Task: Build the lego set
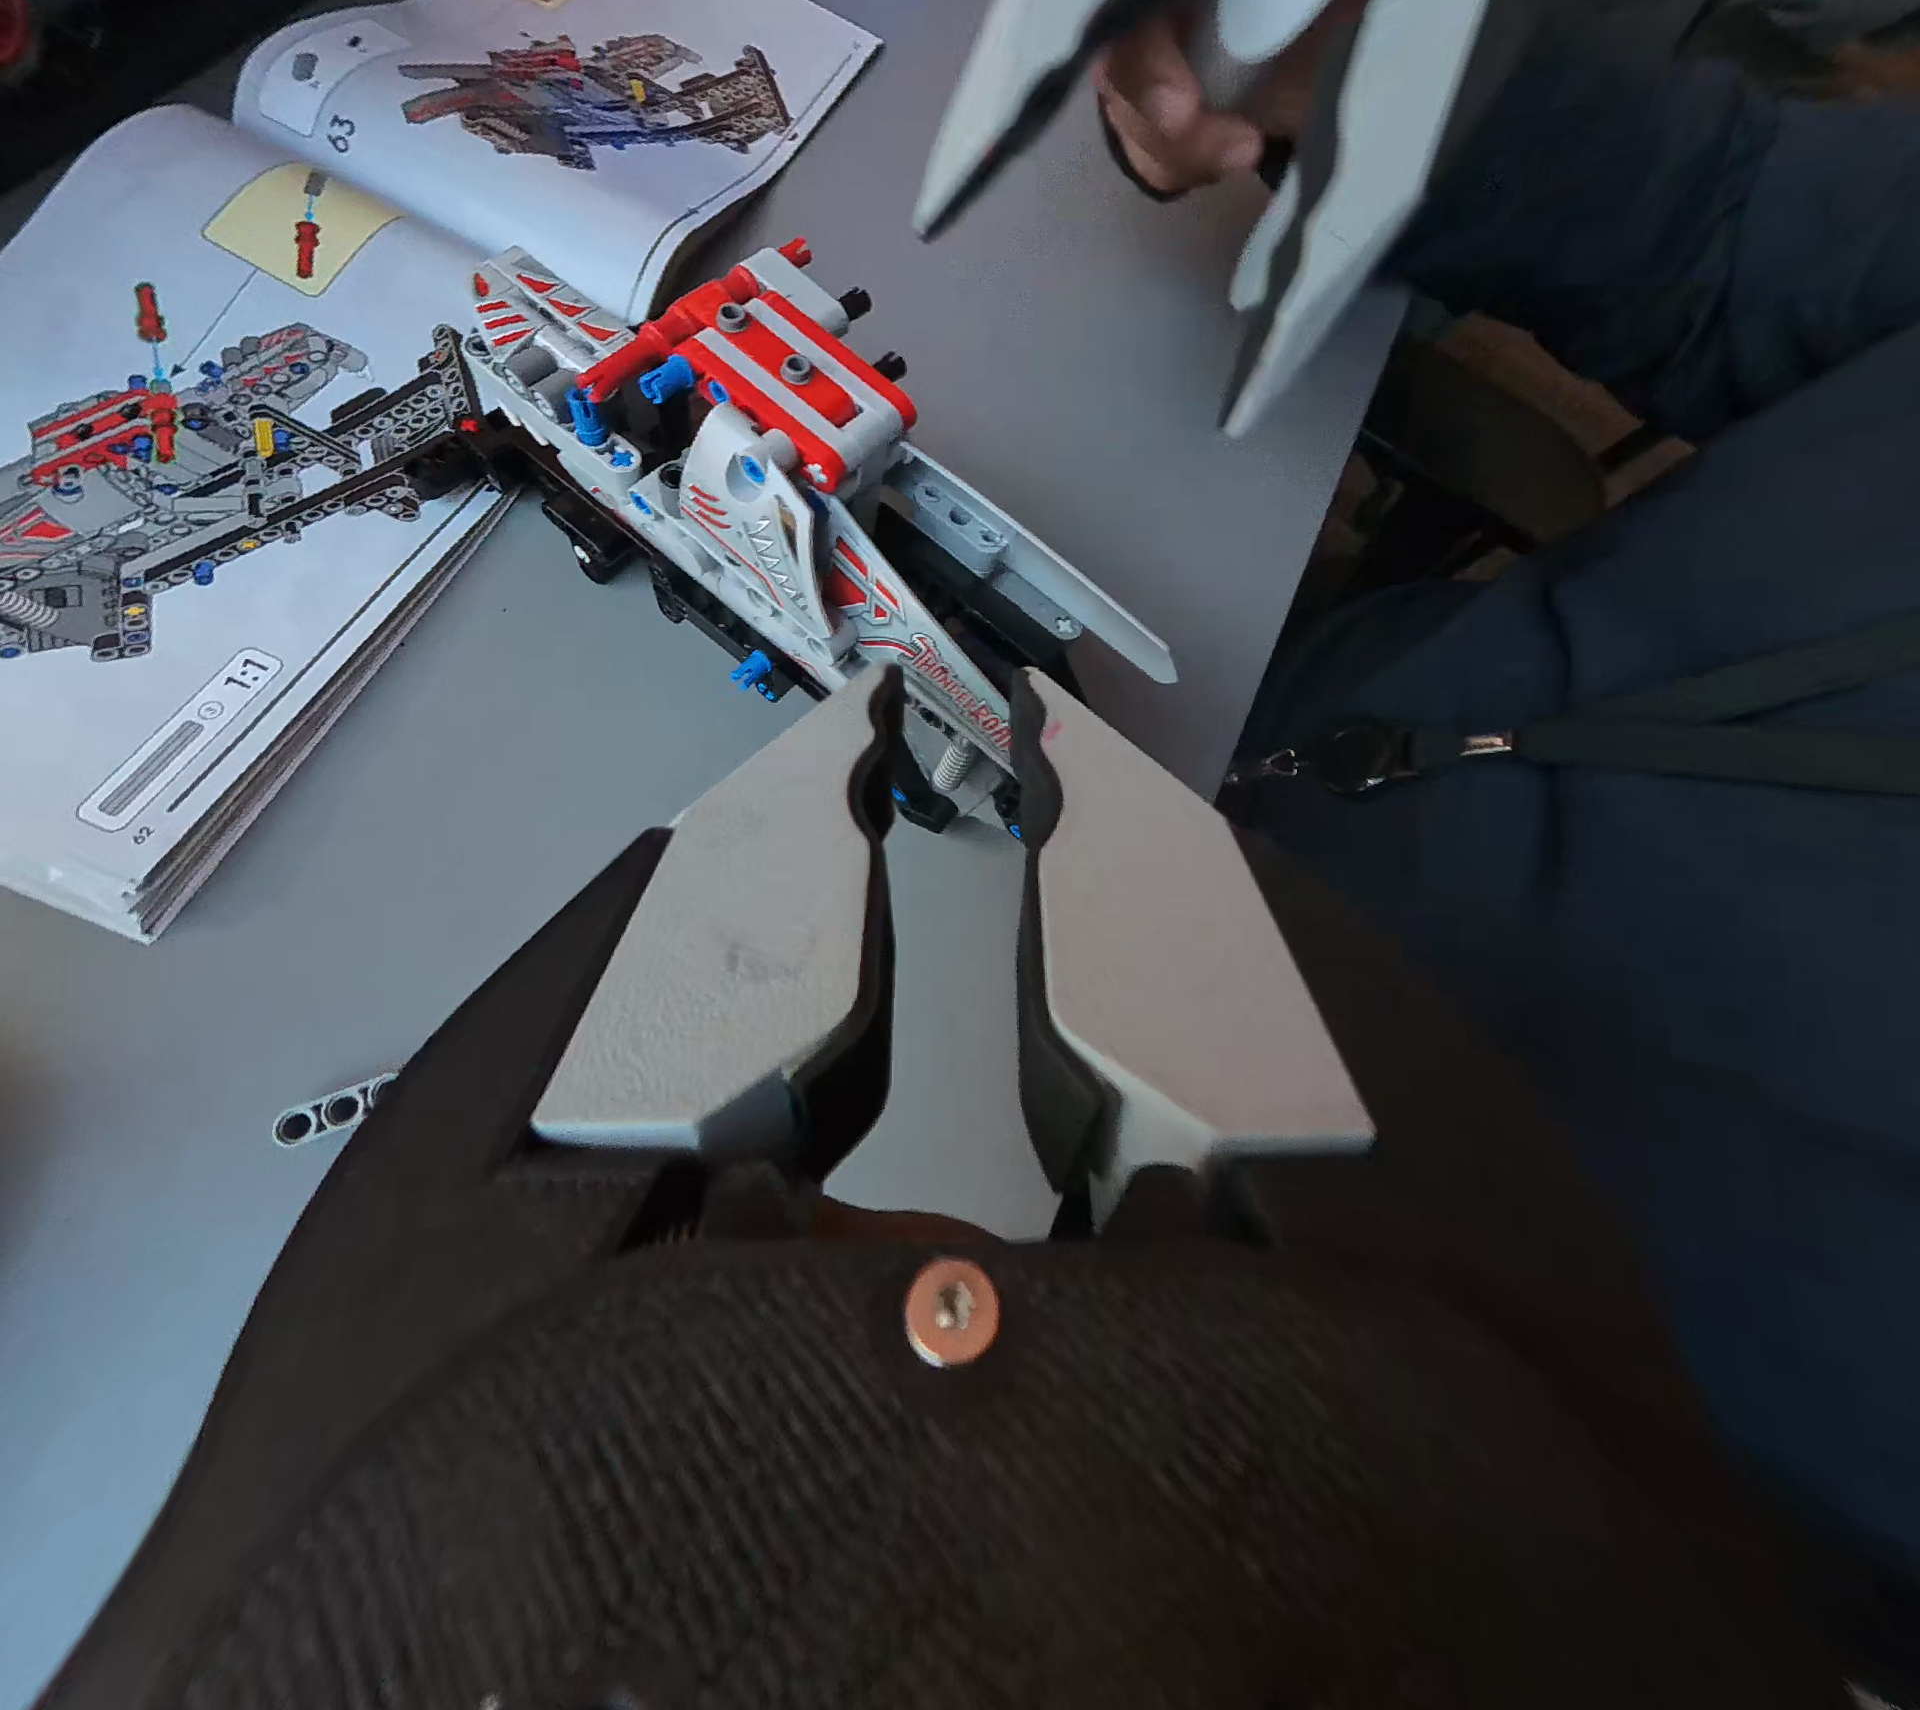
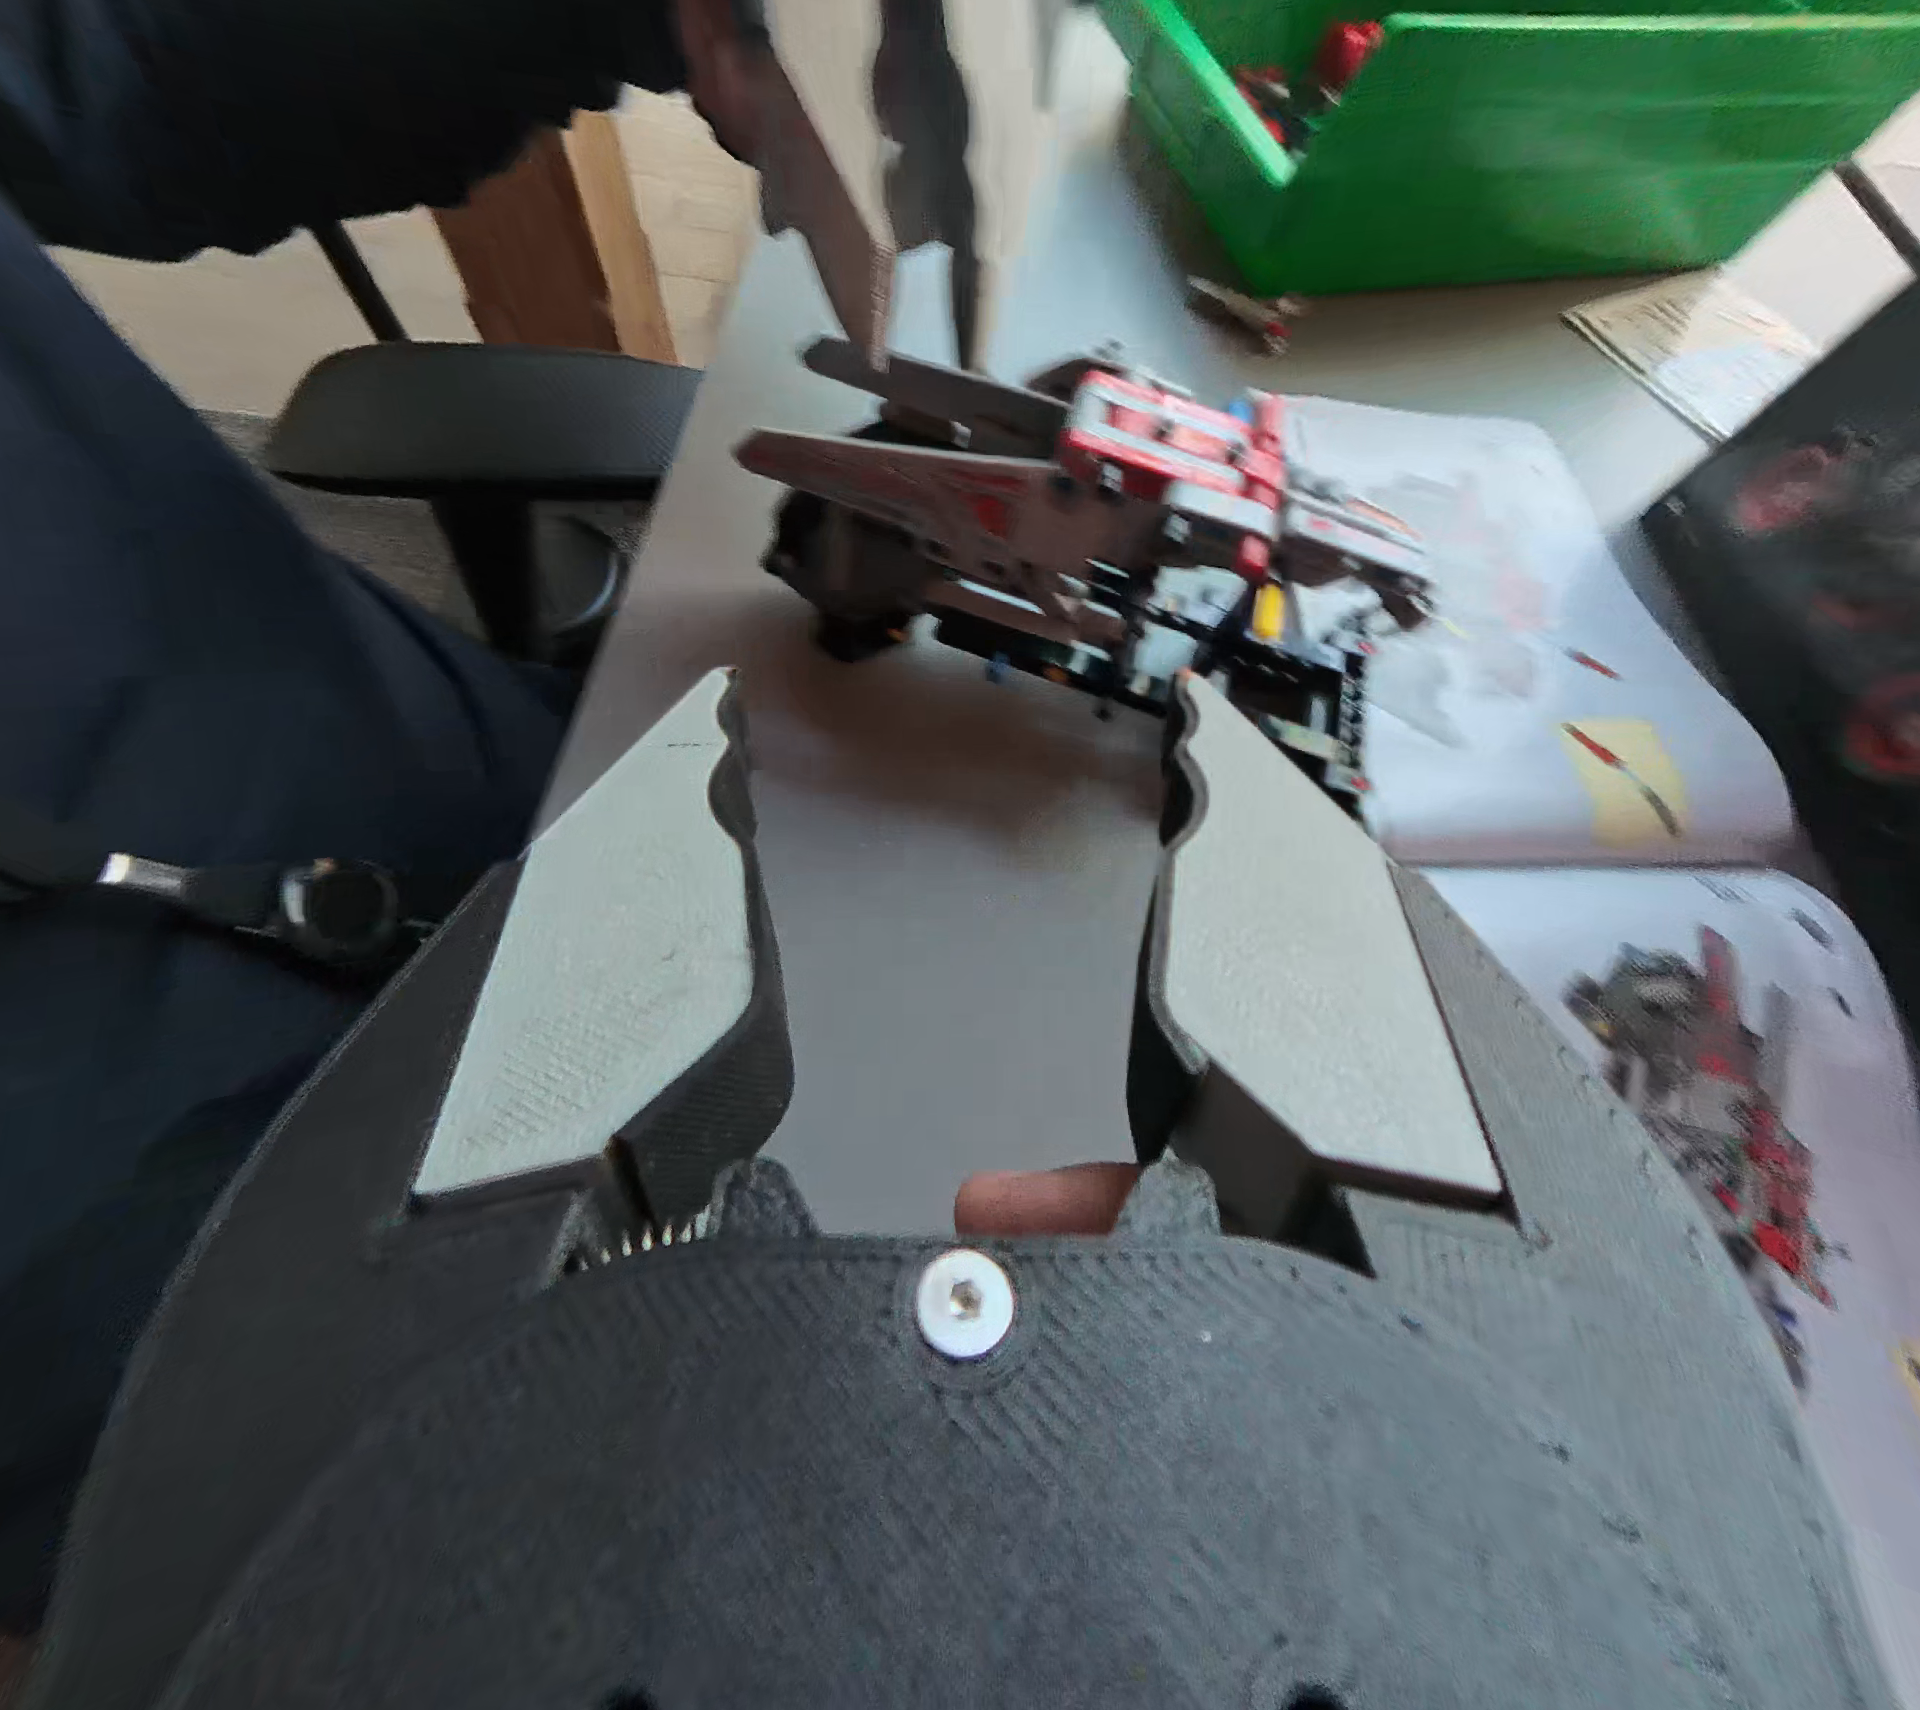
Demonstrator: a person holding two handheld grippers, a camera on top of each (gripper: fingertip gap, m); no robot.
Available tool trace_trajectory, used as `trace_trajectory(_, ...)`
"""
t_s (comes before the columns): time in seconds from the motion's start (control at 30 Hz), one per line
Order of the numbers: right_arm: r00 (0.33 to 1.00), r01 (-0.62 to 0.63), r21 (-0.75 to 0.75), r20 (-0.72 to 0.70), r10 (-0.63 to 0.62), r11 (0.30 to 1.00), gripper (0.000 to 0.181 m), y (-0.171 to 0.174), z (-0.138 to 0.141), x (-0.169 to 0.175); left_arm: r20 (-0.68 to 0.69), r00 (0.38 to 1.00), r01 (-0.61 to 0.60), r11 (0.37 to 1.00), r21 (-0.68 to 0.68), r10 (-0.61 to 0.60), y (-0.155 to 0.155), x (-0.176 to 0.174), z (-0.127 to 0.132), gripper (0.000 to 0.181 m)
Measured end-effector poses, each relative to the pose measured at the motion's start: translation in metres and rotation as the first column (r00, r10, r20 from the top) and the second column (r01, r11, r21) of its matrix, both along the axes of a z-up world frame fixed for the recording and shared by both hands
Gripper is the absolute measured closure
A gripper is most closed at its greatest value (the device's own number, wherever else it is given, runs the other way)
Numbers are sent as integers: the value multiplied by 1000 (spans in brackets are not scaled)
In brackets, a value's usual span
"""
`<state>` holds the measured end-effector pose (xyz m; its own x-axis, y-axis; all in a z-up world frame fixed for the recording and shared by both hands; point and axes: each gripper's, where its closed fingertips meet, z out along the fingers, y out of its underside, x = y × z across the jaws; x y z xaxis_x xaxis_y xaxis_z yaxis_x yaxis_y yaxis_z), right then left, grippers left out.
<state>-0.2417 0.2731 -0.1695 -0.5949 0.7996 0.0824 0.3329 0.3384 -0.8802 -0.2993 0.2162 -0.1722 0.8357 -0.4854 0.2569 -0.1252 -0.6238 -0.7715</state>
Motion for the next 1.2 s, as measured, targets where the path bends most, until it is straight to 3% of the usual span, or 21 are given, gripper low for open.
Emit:
trace_trajectory(0.17,1000,0,5,25,0,1000,96,18,-7,-21,-56,998,-16,1000,-4,16,3,-11,4,174)
trace_trajectory(0.27,999,-30,-26,39,31,999,95,12,-9,-31,-50,998,-35,999,5,35,3,-5,11,157)
trace_trajectory(0.37,998,-60,-31,32,61,998,97,3,-11,-35,-209,974,-89,996,-19,83,5,-14,-5,155)
trace_trajectory(0.6,970,-233,-60,59,237,971,108,-35,-6,0,-242,970,4,999,-35,-13,1,-21,-10,167)
trace_trajectory(0.67,963,-260,-36,56,262,965,103,-37,-4,14,-237,967,86,995,-48,-95,-4,-23,-10,167)
trace_trajectory(0.83,979,-204,-43,14,205,978,103,-10,6,34,-164,936,293,948,-123,-311,-14,-28,-9,176)
trace_trajectory(1.0,993,-114,-69,-31,112,991,105,22,14,46,-161,922,334,933,-132,-353,14,-22,-10,177)
trace_trajectory(1.2,1000,-13,-59,-17,12,998,105,48,4,59,-137,923,351,933,-84,-360,48,5,-10,177)
